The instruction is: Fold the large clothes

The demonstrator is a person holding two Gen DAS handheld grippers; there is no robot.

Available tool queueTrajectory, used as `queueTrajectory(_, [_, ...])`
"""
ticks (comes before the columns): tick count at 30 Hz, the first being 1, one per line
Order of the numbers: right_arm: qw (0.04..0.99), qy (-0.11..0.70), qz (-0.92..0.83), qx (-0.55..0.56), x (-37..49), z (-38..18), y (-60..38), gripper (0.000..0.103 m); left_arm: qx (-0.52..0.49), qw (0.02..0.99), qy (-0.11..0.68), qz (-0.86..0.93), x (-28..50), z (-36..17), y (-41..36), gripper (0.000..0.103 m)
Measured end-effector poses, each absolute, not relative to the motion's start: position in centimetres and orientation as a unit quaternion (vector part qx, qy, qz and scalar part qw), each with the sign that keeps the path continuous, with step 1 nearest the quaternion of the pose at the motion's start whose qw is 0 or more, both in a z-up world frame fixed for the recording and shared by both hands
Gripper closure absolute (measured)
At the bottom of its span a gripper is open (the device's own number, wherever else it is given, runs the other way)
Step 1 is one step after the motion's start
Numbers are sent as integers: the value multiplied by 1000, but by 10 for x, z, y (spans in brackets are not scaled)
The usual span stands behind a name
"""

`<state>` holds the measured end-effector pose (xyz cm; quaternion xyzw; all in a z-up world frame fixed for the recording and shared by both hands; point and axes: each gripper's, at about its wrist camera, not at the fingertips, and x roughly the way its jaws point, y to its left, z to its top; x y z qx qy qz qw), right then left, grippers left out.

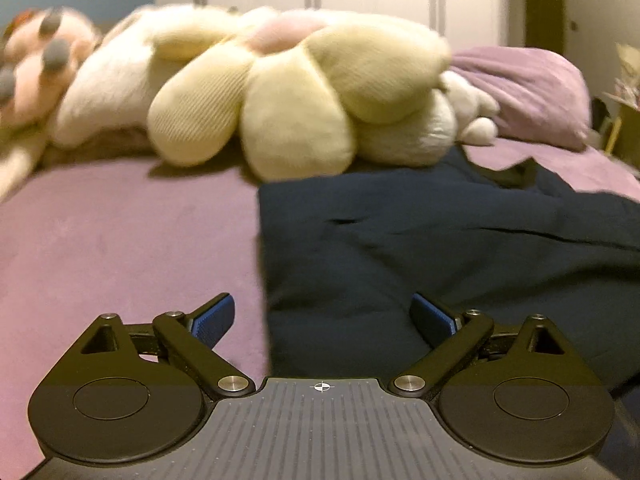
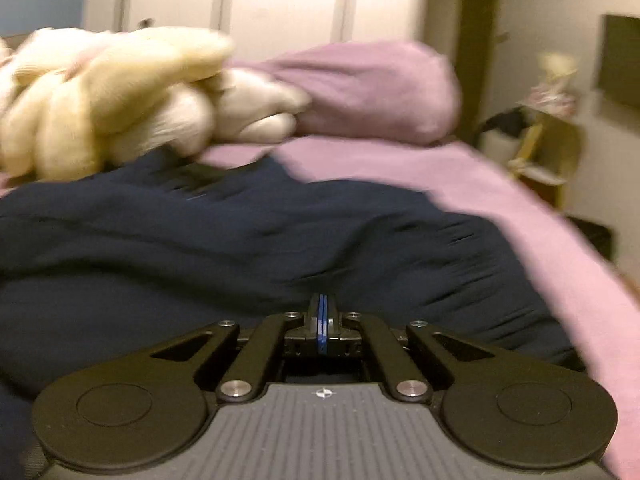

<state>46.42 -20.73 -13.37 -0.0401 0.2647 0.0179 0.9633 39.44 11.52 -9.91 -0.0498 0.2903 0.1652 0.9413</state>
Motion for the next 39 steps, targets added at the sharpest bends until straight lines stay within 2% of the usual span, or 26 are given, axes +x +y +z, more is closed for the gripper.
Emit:
queueTrajectory(3, [963,269,25,-3,470,-133,-240,103,-75,934,305,169,401,-105,123,0])
queueTrajectory(11, [964,254,9,-74,471,-142,-223,103,-93,930,310,172,405,-114,128,0])
queueTrajectory(18, [956,270,2,-119,486,-142,-208,103,-34,930,316,182,419,-107,115,0])
queueTrajectory(27, [955,267,10,-128,499,-147,-208,103,-36,928,319,189,421,-109,116,0])
queueTrajectory(34, [956,288,31,-40,466,-115,-232,103,-61,925,323,189,393,-91,114,0])
queueTrajectory(36, [959,280,33,-17,440,-105,-242,96,-73,927,322,180,381,-87,110,0])
queueTrajectory(39, [955,297,26,7,420,-106,-256,94,-63,927,330,168,374,-88,99,0])
